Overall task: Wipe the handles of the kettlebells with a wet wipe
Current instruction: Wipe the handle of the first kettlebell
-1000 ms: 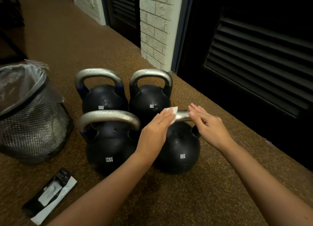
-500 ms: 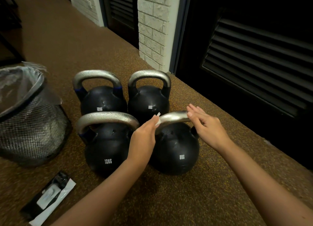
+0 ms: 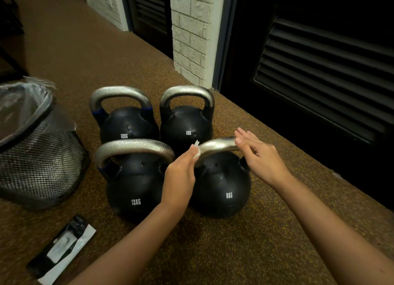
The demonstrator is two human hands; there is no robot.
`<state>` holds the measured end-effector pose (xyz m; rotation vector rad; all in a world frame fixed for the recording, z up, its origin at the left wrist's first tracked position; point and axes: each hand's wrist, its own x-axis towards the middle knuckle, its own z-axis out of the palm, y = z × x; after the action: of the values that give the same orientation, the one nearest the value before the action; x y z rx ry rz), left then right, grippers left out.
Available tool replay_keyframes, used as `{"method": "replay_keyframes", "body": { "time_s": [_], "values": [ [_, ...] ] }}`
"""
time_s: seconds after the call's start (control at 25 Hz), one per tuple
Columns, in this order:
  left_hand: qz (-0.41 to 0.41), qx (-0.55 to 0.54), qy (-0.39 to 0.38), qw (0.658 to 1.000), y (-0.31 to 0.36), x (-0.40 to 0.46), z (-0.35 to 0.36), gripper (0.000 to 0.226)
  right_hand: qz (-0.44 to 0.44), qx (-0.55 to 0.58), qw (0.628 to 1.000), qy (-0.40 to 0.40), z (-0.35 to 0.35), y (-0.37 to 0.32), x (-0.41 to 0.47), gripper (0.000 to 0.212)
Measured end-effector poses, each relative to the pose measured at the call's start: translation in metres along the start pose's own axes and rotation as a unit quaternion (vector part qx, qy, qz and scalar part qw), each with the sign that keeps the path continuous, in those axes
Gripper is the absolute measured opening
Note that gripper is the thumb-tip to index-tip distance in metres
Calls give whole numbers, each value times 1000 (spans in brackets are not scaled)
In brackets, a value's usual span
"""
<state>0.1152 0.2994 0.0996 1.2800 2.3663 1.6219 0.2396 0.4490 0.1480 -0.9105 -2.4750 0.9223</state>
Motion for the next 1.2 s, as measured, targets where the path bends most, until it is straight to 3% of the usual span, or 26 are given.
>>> {"method": "replay_keyframes", "body": {
  "time_s": [0.16,0.36,0.6,0.8,1.04,1.2],
  "values": [
    [91,22,-29,995,1,4,1,36,0,17,1000,2,0,0,0,44],
    [-35,-45,-15,998,-11,-2,-1,31,-4,11,1000,5,1,-1,-1,44],
    [73,-60,-53,994,-2,0,1,42,-3,8,1000,2,0,-3,-2,44],
    [23,-65,-15,998,-13,-12,2,42,-2,2,1000,1,0,-3,-2,45],
    [87,-27,-48,995,-12,-3,10,41,1,-9,1000,-5,-1,-4,-1,45],
    [20,-74,-15,997,-17,-11,5,41,1,-8,1000,-5,-1,-6,-2,44]
  ]
}}
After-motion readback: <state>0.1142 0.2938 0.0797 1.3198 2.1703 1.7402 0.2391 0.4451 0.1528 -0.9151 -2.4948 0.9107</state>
